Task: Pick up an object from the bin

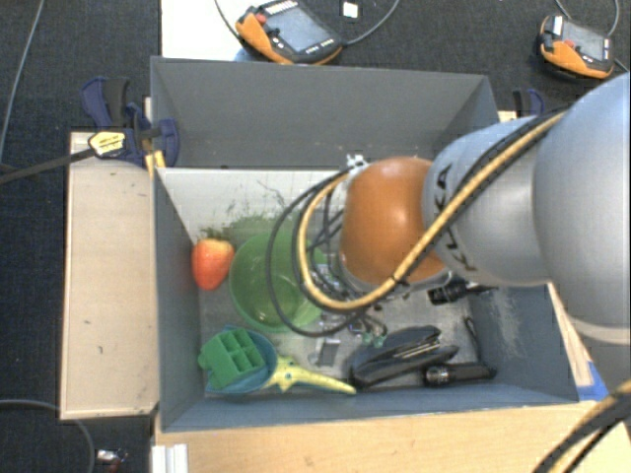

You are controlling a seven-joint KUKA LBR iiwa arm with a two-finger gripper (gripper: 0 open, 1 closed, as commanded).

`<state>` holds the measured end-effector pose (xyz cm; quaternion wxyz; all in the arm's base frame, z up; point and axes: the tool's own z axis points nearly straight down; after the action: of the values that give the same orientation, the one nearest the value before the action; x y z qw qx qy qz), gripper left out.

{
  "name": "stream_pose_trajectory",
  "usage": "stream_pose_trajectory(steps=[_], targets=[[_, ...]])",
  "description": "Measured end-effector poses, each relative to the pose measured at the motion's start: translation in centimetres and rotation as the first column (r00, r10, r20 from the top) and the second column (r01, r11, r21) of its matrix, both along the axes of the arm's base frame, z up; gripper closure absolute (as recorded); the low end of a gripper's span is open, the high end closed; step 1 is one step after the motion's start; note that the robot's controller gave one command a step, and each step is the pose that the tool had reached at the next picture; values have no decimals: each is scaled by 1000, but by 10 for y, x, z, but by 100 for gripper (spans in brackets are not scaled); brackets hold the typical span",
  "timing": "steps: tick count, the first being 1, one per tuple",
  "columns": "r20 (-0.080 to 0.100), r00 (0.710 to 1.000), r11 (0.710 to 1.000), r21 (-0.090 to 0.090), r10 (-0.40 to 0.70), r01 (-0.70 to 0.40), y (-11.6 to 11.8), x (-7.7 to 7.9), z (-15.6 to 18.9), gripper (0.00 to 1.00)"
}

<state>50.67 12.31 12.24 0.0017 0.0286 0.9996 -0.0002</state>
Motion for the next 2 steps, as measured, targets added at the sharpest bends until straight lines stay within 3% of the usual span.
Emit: stream_pose_trajectory(steps=[1,2], targets=[[5,994,994,3,111,-111,5,2,-7,0],[10,955,955,3,297,-297,57,50,2,0]])
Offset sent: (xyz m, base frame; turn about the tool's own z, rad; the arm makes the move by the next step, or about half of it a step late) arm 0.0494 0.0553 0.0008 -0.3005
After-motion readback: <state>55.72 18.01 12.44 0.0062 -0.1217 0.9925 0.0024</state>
